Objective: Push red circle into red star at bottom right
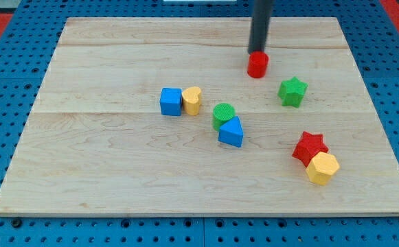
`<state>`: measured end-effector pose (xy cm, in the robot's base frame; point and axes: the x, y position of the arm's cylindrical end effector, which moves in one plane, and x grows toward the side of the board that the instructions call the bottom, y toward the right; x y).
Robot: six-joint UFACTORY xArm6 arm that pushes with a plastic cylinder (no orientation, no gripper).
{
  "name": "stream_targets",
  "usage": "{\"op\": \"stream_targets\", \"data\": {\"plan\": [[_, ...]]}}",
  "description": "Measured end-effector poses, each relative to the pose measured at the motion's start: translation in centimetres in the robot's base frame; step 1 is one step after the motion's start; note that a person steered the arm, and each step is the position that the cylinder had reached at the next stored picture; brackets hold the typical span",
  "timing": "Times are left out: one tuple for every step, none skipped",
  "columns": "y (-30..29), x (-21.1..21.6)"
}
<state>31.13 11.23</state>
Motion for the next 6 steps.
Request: {"op": "stream_targets", "data": {"plan": [[-4.3,3.9],[-3.8,7.7],[-1.6,9.2],[-0.9,4.9],[1.6,9.2],[0.0,13.4]]}}
